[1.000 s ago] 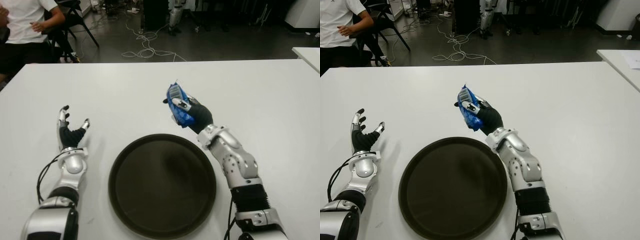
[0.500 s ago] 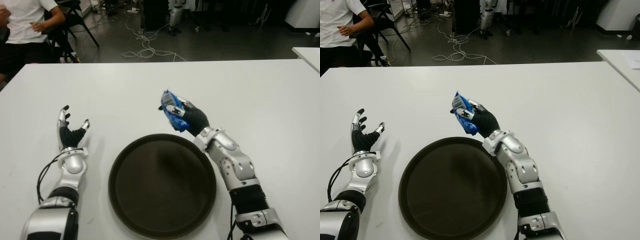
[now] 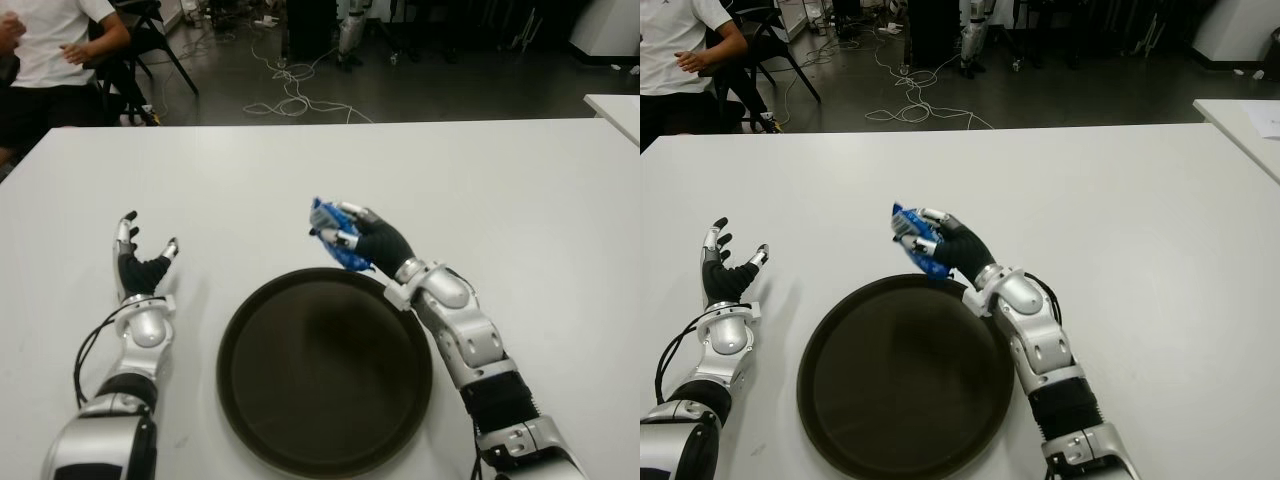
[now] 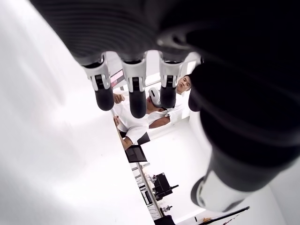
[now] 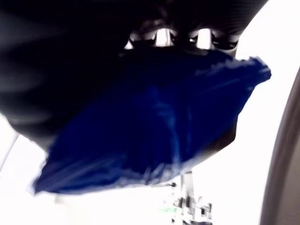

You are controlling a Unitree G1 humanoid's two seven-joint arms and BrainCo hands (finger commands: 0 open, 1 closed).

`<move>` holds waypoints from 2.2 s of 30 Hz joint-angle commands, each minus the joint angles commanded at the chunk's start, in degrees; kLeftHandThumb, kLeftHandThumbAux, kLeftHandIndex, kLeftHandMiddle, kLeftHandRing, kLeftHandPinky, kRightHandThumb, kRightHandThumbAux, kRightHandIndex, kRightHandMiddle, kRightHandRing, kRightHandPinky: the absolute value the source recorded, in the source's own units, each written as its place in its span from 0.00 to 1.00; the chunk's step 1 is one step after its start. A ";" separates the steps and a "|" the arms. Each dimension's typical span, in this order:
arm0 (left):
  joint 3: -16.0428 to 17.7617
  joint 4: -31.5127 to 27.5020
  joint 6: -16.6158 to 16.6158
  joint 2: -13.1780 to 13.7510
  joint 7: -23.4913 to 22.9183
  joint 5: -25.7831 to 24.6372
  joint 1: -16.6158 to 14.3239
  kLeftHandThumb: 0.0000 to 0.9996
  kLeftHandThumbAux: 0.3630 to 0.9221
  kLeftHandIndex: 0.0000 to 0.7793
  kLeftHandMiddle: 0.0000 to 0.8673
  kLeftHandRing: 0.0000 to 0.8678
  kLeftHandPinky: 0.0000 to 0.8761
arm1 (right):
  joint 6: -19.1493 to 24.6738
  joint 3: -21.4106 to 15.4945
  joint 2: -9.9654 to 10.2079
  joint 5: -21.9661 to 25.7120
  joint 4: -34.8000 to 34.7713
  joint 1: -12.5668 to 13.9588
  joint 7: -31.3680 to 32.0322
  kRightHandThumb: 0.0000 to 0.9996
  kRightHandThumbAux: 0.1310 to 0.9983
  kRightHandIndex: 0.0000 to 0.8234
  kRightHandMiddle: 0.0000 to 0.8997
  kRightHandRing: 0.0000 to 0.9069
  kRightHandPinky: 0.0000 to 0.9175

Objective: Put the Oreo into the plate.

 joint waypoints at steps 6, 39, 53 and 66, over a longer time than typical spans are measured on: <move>-0.12 -0.03 -0.15 -0.03 0.30 0.16 0.02 0.10 0.81 0.11 0.11 0.11 0.12 | -1.96 0.86 -0.54 -1.09 1.11 0.49 1.54 0.70 0.68 0.53 0.92 0.91 0.89; -0.42 -0.24 -0.23 -0.15 1.44 0.51 0.11 0.12 0.82 0.13 0.12 0.12 0.14 | -3.38 5.48 -6.97 -4.27 -6.05 4.97 9.64 0.69 0.69 0.53 0.90 0.91 0.88; -0.29 -0.27 -0.27 -0.18 0.70 0.18 0.10 0.13 0.81 0.12 0.10 0.10 0.12 | -4.73 6.26 -7.72 -5.10 -6.48 5.68 9.35 0.69 0.69 0.53 0.89 0.90 0.87; -0.23 -0.31 -0.45 -0.20 0.98 0.17 0.17 0.11 0.79 0.12 0.11 0.11 0.12 | -3.71 6.99 -7.89 -7.24 -7.21 5.99 7.46 0.68 0.69 0.53 0.89 0.90 0.87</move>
